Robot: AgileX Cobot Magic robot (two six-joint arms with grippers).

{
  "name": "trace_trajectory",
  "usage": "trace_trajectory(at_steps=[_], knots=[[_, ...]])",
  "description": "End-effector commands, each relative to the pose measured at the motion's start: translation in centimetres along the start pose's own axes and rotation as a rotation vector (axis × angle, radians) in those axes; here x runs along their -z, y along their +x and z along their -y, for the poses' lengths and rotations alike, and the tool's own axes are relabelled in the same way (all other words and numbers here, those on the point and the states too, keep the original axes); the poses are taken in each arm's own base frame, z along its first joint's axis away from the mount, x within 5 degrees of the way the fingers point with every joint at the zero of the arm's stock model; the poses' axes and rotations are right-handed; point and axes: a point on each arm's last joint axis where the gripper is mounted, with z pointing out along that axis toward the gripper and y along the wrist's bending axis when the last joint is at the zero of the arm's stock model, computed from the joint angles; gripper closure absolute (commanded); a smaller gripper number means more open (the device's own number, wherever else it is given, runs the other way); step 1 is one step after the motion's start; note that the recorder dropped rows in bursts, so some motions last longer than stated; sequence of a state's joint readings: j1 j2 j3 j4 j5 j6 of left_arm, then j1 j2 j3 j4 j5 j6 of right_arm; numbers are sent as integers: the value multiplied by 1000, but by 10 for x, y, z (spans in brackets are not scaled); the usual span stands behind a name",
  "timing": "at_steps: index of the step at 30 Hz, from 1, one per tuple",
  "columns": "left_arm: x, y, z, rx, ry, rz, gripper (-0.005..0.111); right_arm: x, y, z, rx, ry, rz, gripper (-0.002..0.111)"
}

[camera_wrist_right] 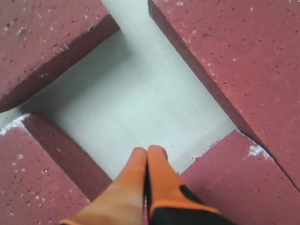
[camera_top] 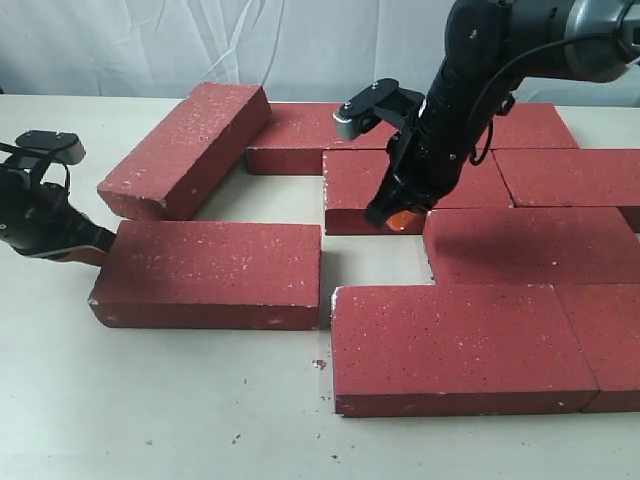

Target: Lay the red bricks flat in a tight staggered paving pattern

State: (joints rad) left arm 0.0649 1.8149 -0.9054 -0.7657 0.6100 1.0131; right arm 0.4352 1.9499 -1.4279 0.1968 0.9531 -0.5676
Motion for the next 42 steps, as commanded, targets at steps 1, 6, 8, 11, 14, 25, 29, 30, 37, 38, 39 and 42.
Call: trace_trajectory(at_steps=[1,6,8,11,14,25,29,30,37,38,39,42], knots=[[0,-5,4,40,15,29,107,-11,0,2,20,-28,-13,109],[-3,-7,10,20,31,37,107,-15,1,1,43,-42,-34,109],[-4,-8,14,24,44,40,107,-13,-1,1,34,-41,-10,109],[-4,-9,16,31,43,50,107,-12,-1,0,30,-47,-7,109],[-5,-10,15,26,34,52,107,-11,1,-7,28,-100,-29,109],[-5,-10,14,26,26,56,107,-21,-11,-88,462,-428,-66,109],[-5,-10,14,7,26,56,107,-32,-17,-109,570,-371,-75,109],[-5,-10,14,5,26,57,107,-35,-19,-114,596,-350,-76,109],[-5,-10,15,6,27,58,107,-43,-24,-123,626,-253,-88,109],[-5,-10,15,6,27,58,107,-46,-25,-121,615,-232,-87,109],[-5,-10,15,6,27,58,107,-50,-25,-118,615,-203,-95,109],[-5,-10,15,6,27,58,107,-59,-26,-111,601,-129,-108,109]])
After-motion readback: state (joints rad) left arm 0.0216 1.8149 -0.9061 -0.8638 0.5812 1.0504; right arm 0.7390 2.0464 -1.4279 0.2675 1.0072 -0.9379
